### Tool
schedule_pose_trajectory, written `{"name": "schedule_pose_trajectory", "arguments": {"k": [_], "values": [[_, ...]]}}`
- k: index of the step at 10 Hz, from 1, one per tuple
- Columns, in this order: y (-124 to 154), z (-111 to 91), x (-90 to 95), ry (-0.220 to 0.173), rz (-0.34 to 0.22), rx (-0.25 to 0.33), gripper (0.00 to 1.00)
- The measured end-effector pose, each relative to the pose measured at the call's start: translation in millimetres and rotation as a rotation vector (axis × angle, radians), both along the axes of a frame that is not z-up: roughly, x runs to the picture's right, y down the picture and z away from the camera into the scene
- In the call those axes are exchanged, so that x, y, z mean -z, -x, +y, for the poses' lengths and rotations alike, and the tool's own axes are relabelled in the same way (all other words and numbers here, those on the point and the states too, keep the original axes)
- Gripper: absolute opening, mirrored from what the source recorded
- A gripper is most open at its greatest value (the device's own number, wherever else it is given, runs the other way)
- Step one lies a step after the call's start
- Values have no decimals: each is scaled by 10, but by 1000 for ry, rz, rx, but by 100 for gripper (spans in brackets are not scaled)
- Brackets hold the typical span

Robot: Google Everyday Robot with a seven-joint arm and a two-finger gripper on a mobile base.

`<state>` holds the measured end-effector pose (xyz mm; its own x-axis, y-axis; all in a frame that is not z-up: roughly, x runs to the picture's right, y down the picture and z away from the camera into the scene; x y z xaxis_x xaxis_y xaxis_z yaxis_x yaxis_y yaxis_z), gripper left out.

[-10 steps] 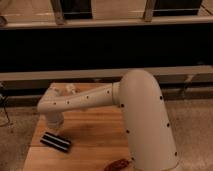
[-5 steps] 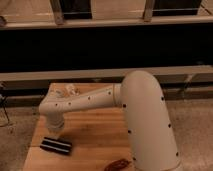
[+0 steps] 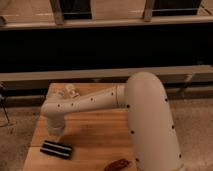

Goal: Push the eraser across the table

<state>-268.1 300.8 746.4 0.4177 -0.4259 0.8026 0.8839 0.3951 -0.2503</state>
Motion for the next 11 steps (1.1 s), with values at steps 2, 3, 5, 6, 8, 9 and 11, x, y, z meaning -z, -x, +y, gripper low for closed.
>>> {"name": "schedule_pose_trajectory", "arguments": {"k": [2, 3, 5, 6, 8, 9, 11], "values": [[-17, 32, 20, 17, -5, 13, 0], [-26, 44, 21, 25, -6, 20, 0], [-45, 78, 31, 38, -5, 38, 0], [-39, 108, 46, 45, -7, 45, 0], [-54, 164, 68, 54, -6, 54, 0], [-61, 201, 94, 58, -4, 52, 0], [-65, 258, 147, 61, -3, 44, 0]]}}
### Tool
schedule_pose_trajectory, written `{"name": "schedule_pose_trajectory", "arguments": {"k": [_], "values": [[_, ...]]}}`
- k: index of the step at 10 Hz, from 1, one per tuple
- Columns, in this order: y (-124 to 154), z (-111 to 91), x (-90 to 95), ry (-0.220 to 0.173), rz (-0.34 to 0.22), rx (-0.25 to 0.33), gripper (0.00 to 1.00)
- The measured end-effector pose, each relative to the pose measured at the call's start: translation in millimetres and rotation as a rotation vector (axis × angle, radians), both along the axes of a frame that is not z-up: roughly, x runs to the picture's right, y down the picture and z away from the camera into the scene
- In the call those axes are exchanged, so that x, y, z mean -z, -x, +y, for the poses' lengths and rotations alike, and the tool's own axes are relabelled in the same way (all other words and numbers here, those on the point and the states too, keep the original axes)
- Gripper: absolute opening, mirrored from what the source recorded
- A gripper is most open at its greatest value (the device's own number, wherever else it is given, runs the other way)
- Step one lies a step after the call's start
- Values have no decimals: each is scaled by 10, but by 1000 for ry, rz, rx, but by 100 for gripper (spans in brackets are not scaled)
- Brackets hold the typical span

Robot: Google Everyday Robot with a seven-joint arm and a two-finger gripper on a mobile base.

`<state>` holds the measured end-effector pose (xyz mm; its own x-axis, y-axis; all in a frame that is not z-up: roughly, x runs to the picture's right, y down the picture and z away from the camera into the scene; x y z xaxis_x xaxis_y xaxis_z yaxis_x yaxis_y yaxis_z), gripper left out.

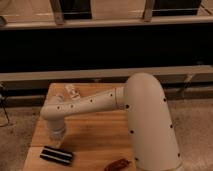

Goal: Push the eraser across the table

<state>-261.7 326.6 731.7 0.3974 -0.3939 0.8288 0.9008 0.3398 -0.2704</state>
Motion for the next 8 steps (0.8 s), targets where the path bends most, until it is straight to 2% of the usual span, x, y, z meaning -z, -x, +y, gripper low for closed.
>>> {"name": "schedule_pose_trajectory", "arguments": {"k": [5, 6, 7, 8], "values": [[-72, 138, 194, 3, -5, -38, 0], [-82, 161, 225, 5, -6, -42, 1], [-87, 172, 244, 6, -6, -46, 6], [-87, 156, 250, 3, -4, -49, 6]]}}
